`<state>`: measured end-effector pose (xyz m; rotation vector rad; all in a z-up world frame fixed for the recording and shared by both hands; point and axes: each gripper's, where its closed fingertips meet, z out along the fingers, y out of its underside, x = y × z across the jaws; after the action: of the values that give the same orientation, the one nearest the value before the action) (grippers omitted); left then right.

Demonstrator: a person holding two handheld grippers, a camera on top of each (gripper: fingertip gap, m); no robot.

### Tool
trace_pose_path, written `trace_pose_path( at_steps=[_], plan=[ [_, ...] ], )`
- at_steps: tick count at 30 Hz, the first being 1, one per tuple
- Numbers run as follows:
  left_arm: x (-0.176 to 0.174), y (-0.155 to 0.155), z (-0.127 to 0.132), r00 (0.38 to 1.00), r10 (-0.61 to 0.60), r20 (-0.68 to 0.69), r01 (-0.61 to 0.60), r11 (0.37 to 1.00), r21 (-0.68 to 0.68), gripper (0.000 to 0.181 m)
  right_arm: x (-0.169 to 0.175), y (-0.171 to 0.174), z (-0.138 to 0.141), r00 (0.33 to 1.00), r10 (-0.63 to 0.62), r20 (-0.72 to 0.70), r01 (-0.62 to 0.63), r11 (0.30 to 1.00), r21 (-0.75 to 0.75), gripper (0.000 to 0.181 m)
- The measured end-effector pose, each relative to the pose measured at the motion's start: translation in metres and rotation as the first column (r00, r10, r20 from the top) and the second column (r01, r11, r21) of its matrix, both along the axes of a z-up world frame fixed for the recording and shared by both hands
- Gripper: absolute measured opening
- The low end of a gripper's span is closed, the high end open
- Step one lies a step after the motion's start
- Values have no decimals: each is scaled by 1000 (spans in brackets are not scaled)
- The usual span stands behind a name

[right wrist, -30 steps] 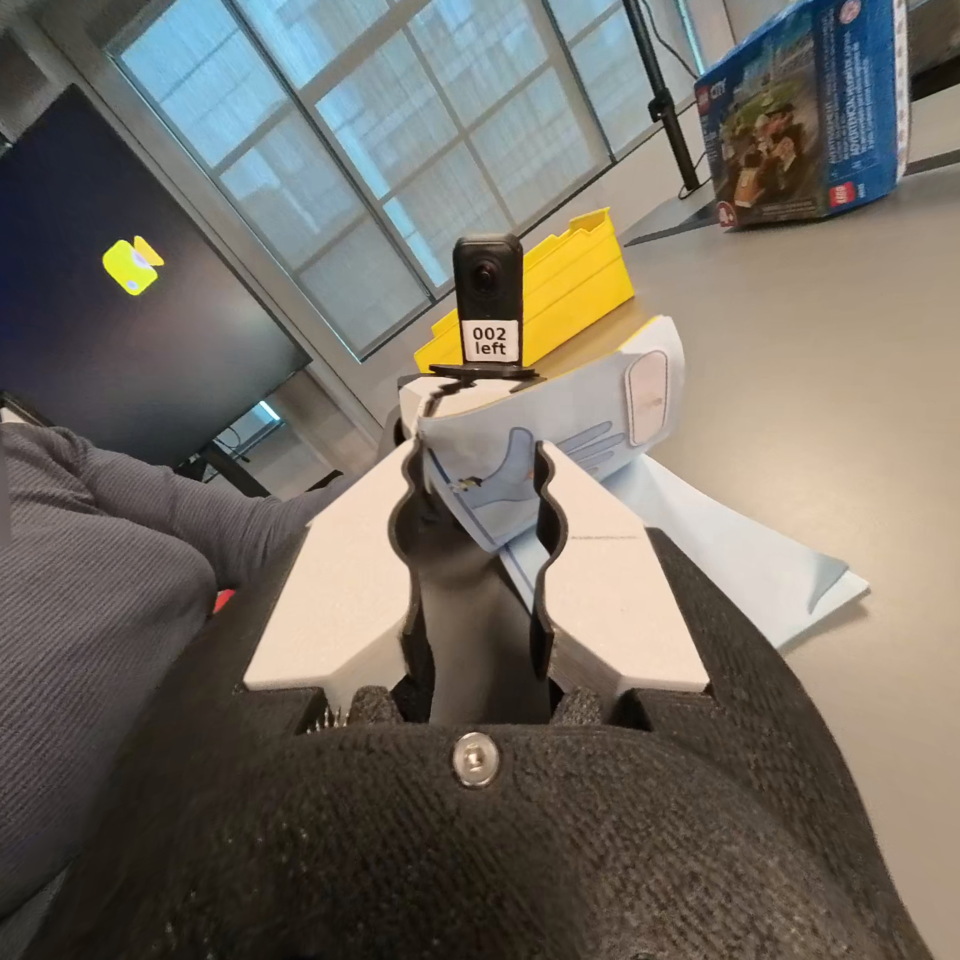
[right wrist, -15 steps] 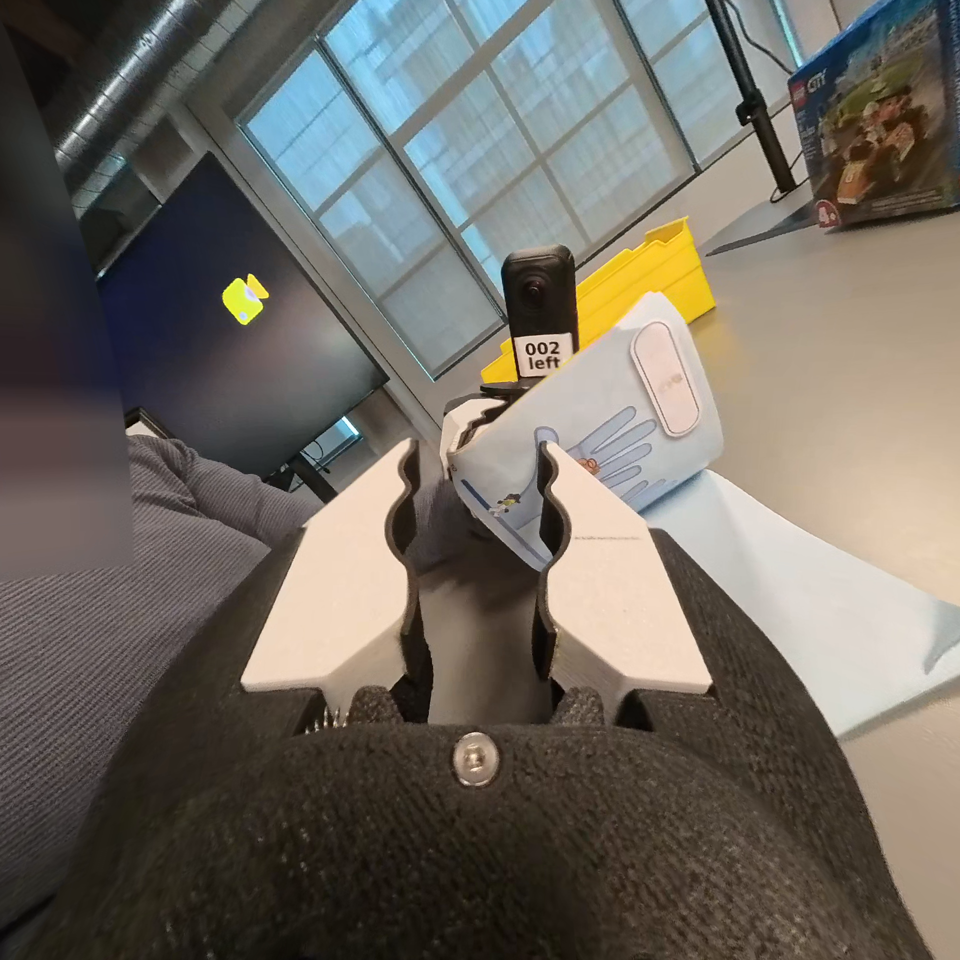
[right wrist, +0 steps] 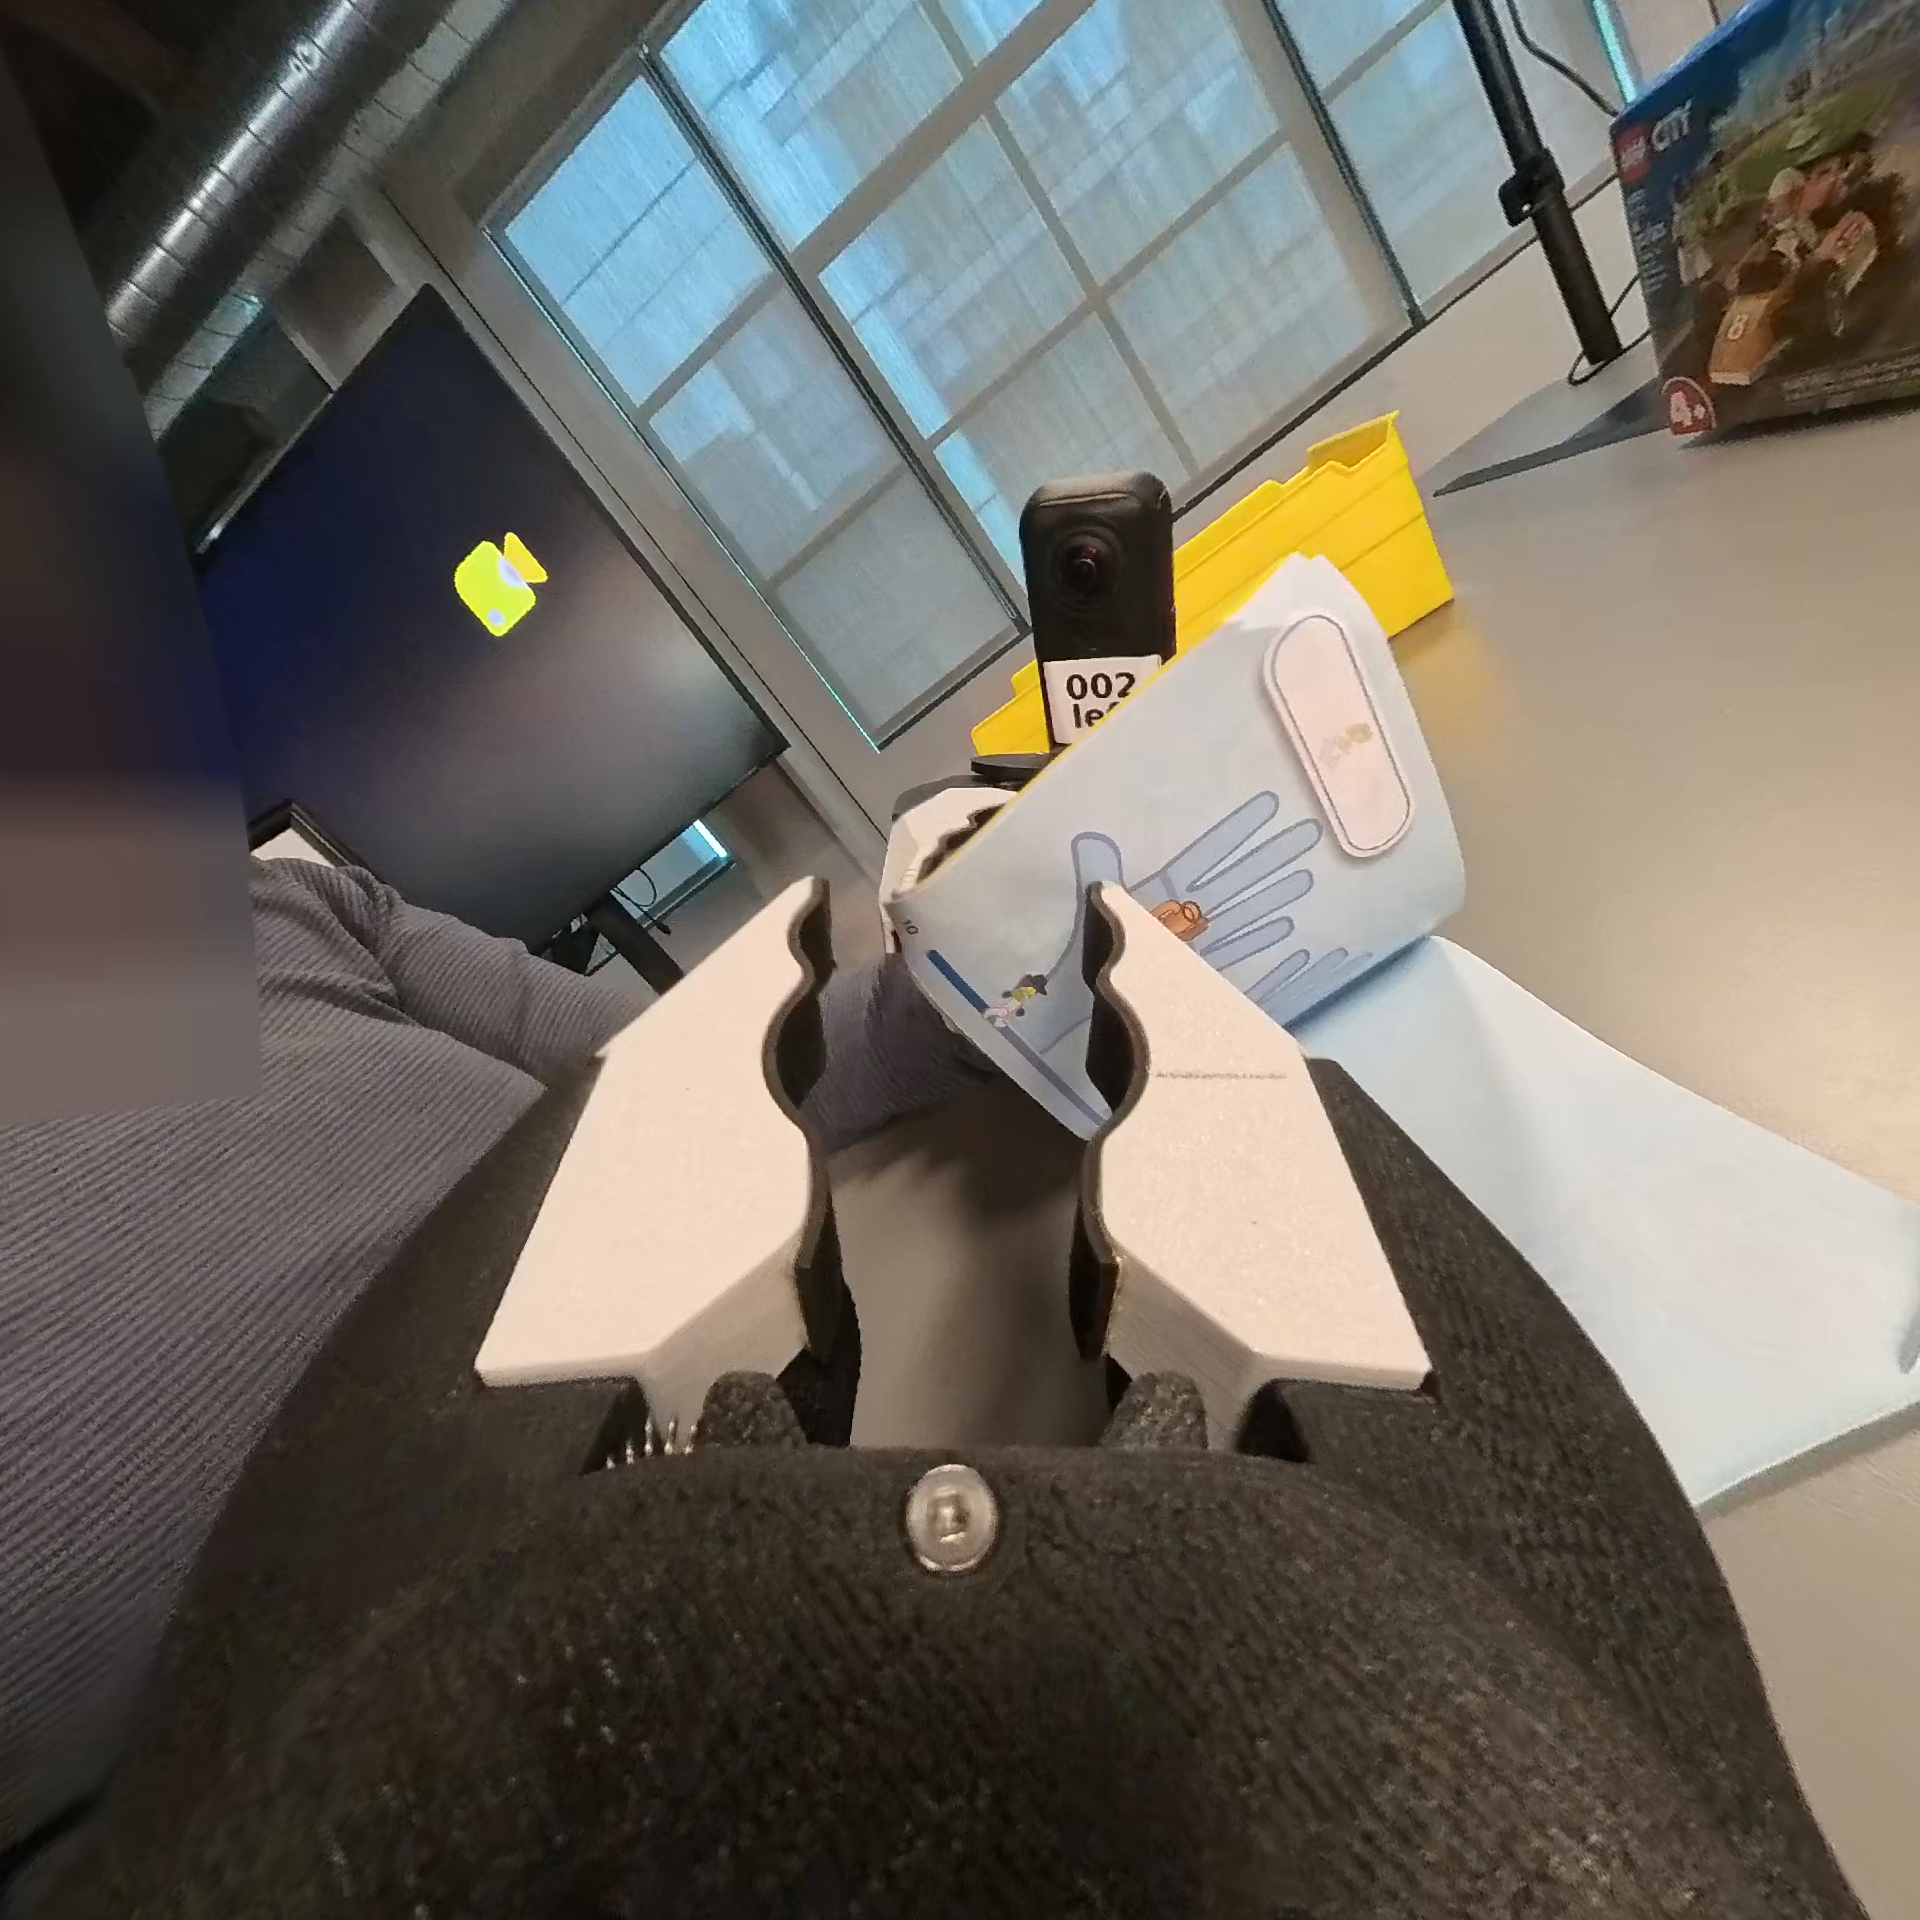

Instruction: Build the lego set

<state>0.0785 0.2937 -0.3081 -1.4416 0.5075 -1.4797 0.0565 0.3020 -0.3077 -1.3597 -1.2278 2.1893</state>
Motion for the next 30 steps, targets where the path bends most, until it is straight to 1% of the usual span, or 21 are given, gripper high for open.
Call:
trace_pose_path(
  at_steps=[9, 11, 13, 15, 21, 24, 25, 26, 27, 28, 30],
  plan=[
    [0, 1, 0, 1000, 9, -7, -9, 1000, 2, 0, 0, 1, -1, 1000, -7, 10, 7, 1000, 11, 48],
    [-2, 2, 0, 1000, 25, -6, -25, 1000, 8, 0, 1, 7, -5, 998, -44, 36, 42, 998, 41, 48],
    [-3, 3, 0, 999, 37, -5, -37, 999, 6, 0, 1, 14, -16, 989, -111, 94, 99, 988, 119, 48],
    [-3, 3, 0, 999, 39, -5, -39, 999, 4, 0, 3, 18, -24, 980, -152, 128, 127, 975, 183, 48],
    [-6, 2, 0, 998, 55, -13, -55, 998, 12, 0, 8, 21, -37, 967, -166, 195, 121, 966, 227, 48],
    [-14, 1, -1, 991, 118, -63, -115, 992, 55, 0, 12, 30, -39, 956, -216, 199, 163, 954, 253, 47],
    [-18, 0, -2, 984, 145, -101, -137, 987, 79, 0, 12, 36, -40, 947, -250, 200, 192, 943, 271, 48],
    [-22, -1, -5, 976, 167, -140, -155, 983, 97, 0, 12, 47, -41, 928, -316, 196, 250, 921, 298, 55],
    [-26, -3, -7, 968, 186, -170, -169, 980, 107, 0, 11, 62, -42, 894, -409, 184, 332, 878, 344, 63],
    [-31, -4, -9, 961, 202, -187, -183, 977, 114, 0, 12, 73, -42, 859, -487, 158, 393, 825, 407, 67],
    [-41, -8, -11, 951, 223, -214, -202, 972, 117, 0, 14, 81, -37, 824, -560, 85, 445, 733, 514, 65]
  ],
)
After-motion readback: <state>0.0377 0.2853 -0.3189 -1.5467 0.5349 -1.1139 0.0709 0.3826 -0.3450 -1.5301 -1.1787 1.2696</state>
